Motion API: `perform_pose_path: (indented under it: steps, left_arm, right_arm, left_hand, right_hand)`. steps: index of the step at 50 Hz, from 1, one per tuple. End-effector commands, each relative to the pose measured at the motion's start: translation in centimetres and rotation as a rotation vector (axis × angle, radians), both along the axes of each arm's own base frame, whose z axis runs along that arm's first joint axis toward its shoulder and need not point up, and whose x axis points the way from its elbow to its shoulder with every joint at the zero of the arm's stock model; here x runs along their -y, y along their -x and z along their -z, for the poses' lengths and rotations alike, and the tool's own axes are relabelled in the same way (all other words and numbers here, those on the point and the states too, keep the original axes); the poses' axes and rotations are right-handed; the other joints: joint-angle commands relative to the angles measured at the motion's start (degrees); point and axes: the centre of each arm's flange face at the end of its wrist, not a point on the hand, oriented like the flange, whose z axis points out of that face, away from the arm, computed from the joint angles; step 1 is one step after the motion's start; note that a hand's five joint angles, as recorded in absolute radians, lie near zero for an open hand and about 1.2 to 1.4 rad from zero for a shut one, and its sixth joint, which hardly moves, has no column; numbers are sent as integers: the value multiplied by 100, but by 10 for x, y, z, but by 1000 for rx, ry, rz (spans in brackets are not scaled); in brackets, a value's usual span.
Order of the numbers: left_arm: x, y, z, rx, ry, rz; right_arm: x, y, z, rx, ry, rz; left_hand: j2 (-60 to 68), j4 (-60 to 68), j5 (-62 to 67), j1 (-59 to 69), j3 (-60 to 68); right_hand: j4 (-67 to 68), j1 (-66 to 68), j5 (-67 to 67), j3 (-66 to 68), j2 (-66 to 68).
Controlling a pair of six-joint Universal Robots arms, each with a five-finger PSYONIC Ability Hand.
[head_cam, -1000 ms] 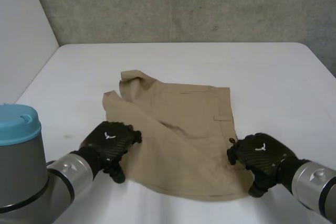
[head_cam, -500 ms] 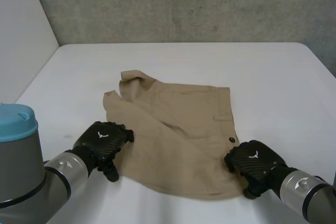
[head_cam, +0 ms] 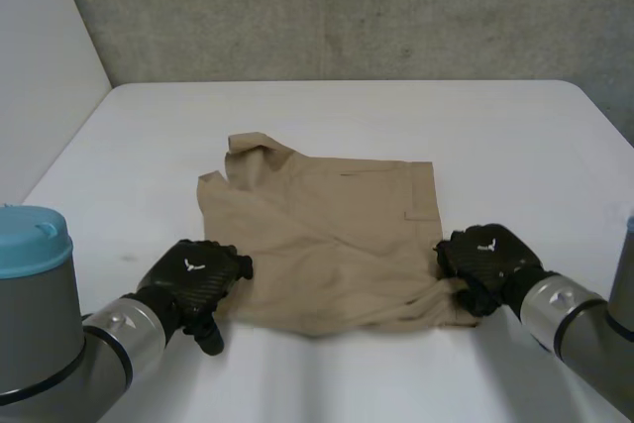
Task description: Fold the shorts.
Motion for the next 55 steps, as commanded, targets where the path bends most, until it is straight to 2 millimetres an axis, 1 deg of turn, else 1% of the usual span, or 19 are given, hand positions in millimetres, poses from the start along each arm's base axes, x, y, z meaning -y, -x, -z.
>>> perform_pose_path:
  steps: [1, 4, 12, 23, 26, 27, 30, 31, 34, 38, 39, 42, 43, 46, 47, 50, 51, 54, 55]
  left_arm:
    - [0, -1, 6, 8, -17, -3]
    - [5, 0, 14, 9, -15, -6]
    - [34, 3, 25, 2, 90, -77]
    - [45, 6, 37, 26, 74, -86]
    - [45, 6, 37, 26, 74, -86]
    - [45, 6, 37, 26, 74, -86]
    - [44, 6, 37, 27, 72, -86]
    - [43, 6, 37, 27, 71, -84]
    - [44, 6, 33, 22, 83, -86]
    - [43, 5, 6, -8, 149, -90]
    - [41, 4, -9, -25, 180, -90]
    - [39, 1, -35, -55, 240, -100]
    - [37, -2, -56, -79, 291, -107]
    - [33, -7, -87, -119, 371, -119]
    - [29, -11, -106, -144, 419, -123]
    - [22, -16, -135, -178, 491, -131]
    - [16, -18, -151, -197, 532, -132]
    - [7, -22, -172, -220, 576, -133]
    - [2, -24, -181, -229, 591, -132]
  right_arm:
    - [9, -7, -2, 41, -18, 97]
    - [10, -7, -2, 42, -15, 97]
    - [12, -7, -4, 40, -7, 107]
    - [16, -5, -5, 40, 4, 121]
    - [17, -5, -6, 40, 8, 120]
    - [17, -5, -6, 41, 7, 121]
    - [17, -5, -6, 41, 9, 122]
    - [17, -5, -7, 43, 12, 121]
    - [17, -5, -8, 44, 15, 121]
    - [16, -7, -16, 49, 41, 114]
    - [16, -7, -26, 60, 71, 114]
    - [15, -7, -44, 68, 131, 109]
    - [14, -6, -56, 66, 174, 101]
    - [10, -4, -75, 53, 244, 90]
    - [7, -2, -88, 39, 289, 85]
    - [1, 1, -107, 19, 350, 76]
    - [-3, 2, -122, 12, 390, 72]
    - [-10, 4, -143, 11, 431, 68]
    - [-14, 5, -153, 11, 442, 63]
  left_hand:
    - [244, 271, 280, 260, 253]
    - [278, 304, 314, 294, 286]
    - [1253, 1280, 1289, 1269, 1262]
    - [1370, 1397, 1406, 1386, 1379]
    - [2141, 2168, 2177, 2157, 2150]
    - [3078, 3104, 3114, 3094, 3086]
    - [4327, 4354, 4363, 4343, 4336]
    - [5645, 5672, 5681, 5661, 5654]
    - [5658, 5685, 5694, 5674, 5667]
    - [5658, 5685, 5694, 5674, 5667]
    - [5658, 5685, 5694, 5674, 5667]
    - [5658, 5685, 5694, 5674, 5667]
    - [5658, 5685, 5694, 5674, 5667]
    - [5658, 5685, 5694, 5674, 5667]
    - [5658, 5685, 5694, 5674, 5667]
    - [5658, 5685, 5694, 5674, 5667]
    - [5658, 5685, 5694, 5674, 5667]
    - [5658, 5685, 5694, 5674, 5667]
    - [5658, 5685, 5694, 5674, 5667]
  right_hand:
    - [1204, 2614, 1525, 1321, 1429]
    - [1204, 2614, 1525, 1321, 1429]
    - [1204, 2614, 1525, 1321, 1429]
    - [1204, 2614, 1525, 1321, 1429]
    - [1204, 2614, 1525, 1321, 1429]
    - [1204, 2614, 1525, 1321, 1429]
    - [1204, 2614, 1525, 1321, 1429]
    - [1204, 2614, 1525, 1321, 1429]
    - [1204, 2614, 1525, 1321, 1429]
    - [1204, 2614, 1525, 1321, 1429]
    - [1204, 2614, 1525, 1321, 1429]
    - [1204, 2614, 1525, 1321, 1429]
    - [1204, 2614, 1525, 1321, 1429]
    - [1204, 2614, 1525, 1321, 1429]
    - [1204, 2614, 1525, 1321, 1429]
    - [1204, 2614, 1525, 1321, 1429]
    - [1204, 2614, 1525, 1321, 1429]
    - [1204, 2614, 1525, 1321, 1429]
    - [1204, 2614, 1525, 1321, 1429]
